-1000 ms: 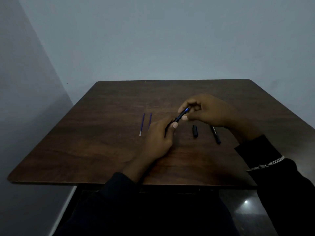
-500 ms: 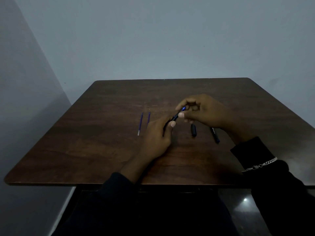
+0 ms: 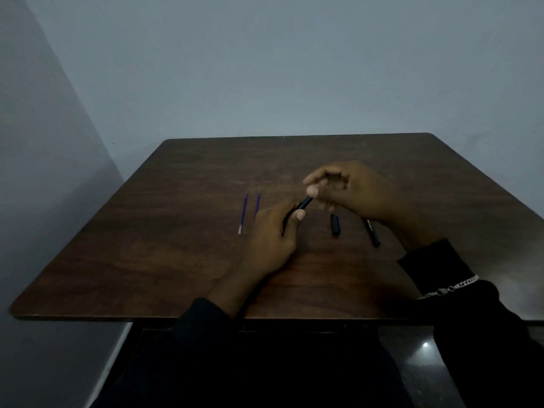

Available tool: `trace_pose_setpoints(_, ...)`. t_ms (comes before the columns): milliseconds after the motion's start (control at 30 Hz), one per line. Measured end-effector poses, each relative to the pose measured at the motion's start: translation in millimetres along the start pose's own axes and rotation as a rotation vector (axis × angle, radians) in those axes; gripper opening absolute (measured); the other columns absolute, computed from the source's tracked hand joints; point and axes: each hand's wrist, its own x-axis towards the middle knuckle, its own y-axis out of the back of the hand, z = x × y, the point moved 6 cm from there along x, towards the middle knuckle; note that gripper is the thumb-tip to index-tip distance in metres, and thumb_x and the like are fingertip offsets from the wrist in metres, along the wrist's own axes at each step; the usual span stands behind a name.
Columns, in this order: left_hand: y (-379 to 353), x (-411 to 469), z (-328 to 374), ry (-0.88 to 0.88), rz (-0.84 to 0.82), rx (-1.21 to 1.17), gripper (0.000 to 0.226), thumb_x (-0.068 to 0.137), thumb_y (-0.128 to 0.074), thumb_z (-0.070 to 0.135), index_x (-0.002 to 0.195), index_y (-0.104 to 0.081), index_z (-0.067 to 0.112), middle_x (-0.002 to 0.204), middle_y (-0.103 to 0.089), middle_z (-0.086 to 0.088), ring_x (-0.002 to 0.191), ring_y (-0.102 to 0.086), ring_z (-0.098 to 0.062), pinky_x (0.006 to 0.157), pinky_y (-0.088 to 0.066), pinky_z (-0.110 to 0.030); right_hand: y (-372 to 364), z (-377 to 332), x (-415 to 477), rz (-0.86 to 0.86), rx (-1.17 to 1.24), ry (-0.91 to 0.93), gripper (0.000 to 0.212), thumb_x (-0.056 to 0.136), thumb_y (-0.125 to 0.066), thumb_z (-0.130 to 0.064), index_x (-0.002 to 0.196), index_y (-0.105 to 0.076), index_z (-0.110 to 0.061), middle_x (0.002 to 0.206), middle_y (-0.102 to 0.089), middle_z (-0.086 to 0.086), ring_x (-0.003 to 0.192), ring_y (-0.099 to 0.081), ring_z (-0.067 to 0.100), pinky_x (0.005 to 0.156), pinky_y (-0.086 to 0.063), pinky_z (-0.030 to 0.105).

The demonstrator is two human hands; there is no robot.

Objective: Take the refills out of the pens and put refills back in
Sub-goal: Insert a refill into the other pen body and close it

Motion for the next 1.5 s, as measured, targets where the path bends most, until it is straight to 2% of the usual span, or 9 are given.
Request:
trace_pose_setpoints(167, -2, -1, 2, -0.016, -0.019, 0.031, 0.020, 0.107, -0.056, 0.014, 0.094, -0.068, 0.005, 0.072, -0.061, 0.001, 0.062, -0.051, -0.005, 0.059, -0.033, -0.019, 3, -2, 1, -0.049, -0.138, 0.024, 0.003, 0.090, -0.078, -0.024, 0.093, -0.078, -0.022, 0.067, -0.075, -0.019, 0.063, -0.074, 0.002, 0.060, -0.051, 0.009)
trace_pose_setpoints(433, 1, -2, 6, -0.040, -0.006, 0.021, 0.017, 0.107, -0.056, 0.011, 0.102, -0.071, 0.007, 0.074, -0.066, 0.003, 0.068, -0.060, -0.012, 0.058, -0.037, -0.017, 0, -13, 1, -0.060, -0.276, 0.048, 0.020, 0.096, -0.070, -0.035, 0.088, -0.079, -0.019, 0.056, -0.068, -0.015, 0.053, -0.067, 0.000, 0.051, -0.044, 0.011)
trace_pose_setpoints(633, 0, -1, 1, 0.003, -0.024, 0.019, 0.014, 0.105, -0.058, 0.009, 0.101, -0.071, 0.006, 0.074, -0.063, 0.005, 0.065, -0.057, -0.009, 0.060, -0.039, -0.018, -8, -12, 0, 0.042, -0.344, 0.020, 0.022, 0.096, -0.071, -0.031, 0.082, -0.076, -0.016, 0.059, -0.063, 0.000, 0.051, -0.056, 0.015, 0.052, -0.040, 0.031)
trace_pose_setpoints(900, 0, 1, -7, 0.070, -0.015, 0.018, 0.021, 0.106, -0.057, 0.018, 0.093, -0.069, 0.006, 0.074, -0.064, 0.000, 0.064, -0.055, -0.008, 0.057, -0.037, -0.013, 2, -1, -6, 0.181, -0.095, -0.130, 0.025, 0.096, -0.064, -0.050, 0.102, -0.073, -0.027, 0.071, -0.072, -0.006, 0.055, -0.070, 0.004, 0.050, -0.052, 0.015)
trace_pose_setpoints(1000, 2, 2, -15, 0.111, 0.051, 0.041, 0.028, 0.107, -0.056, 0.022, 0.087, -0.065, 0.005, 0.074, -0.066, -0.005, 0.067, -0.061, -0.019, 0.061, -0.045, -0.031, 15, 7, -7, 0.313, -0.206, -0.245, 0.035, 0.104, -0.055, -0.043, 0.091, -0.072, -0.015, 0.066, -0.070, -0.004, 0.046, -0.064, -0.001, 0.050, -0.048, 0.018)
trace_pose_setpoints(1067, 4, 3, -20, 0.126, 0.078, 0.004, 0.029, 0.107, -0.056, 0.020, 0.084, -0.063, 0.003, 0.073, -0.065, -0.007, 0.067, -0.061, -0.023, 0.062, -0.045, -0.040, 15, 13, -7, 0.252, -0.331, -0.370, 0.038, 0.102, -0.059, -0.037, 0.087, -0.073, -0.006, 0.063, -0.072, 0.002, 0.044, -0.062, 0.000, 0.055, -0.045, 0.021)
trace_pose_setpoints(1267, 5, 3, -25, 0.136, 0.094, -0.012, 0.026, 0.107, -0.056, 0.025, 0.082, -0.062, 0.020, 0.070, -0.064, 0.008, 0.065, -0.060, -0.004, 0.060, -0.041, -0.015, -13, 25, -8, -0.063, -0.446, -0.713, 0.032, 0.086, -0.082, -0.028, 0.081, -0.056, -0.010, 0.074, -0.072, 0.007, 0.049, -0.068, 0.011, 0.049, -0.050, 0.024)
trace_pose_setpoints(1400, 4, 2, -29, 0.183, 0.101, -0.117, 0.017, 0.106, -0.057, 0.025, 0.098, -0.071, 0.019, 0.075, -0.073, 0.007, 0.066, -0.067, -0.010, 0.066, -0.057, -0.040, -22, 31, -4, -0.104, -0.398, -0.782, 0.022, 0.089, -0.079, -0.015, 0.103, -0.064, -0.006, 0.103, -0.072, 0.012, 0.076, -0.077, 0.020, 0.072, -0.065, 0.035)
trace_pose_setpoints(1500, 4, 1, -27, 0.202, 0.100, -0.160, 0.018, 0.105, -0.058, 0.023, 0.104, -0.074, 0.014, 0.076, -0.076, 0.007, 0.070, -0.070, -0.014, 0.070, -0.058, -0.046, -20, 34, 1, -0.045, -0.285, -0.702, 0.009, 0.089, -0.074, -0.005, 0.097, -0.069, -0.004, 0.093, -0.075, 0.012, 0.065, -0.077, 0.019, 0.069, -0.065, 0.035)
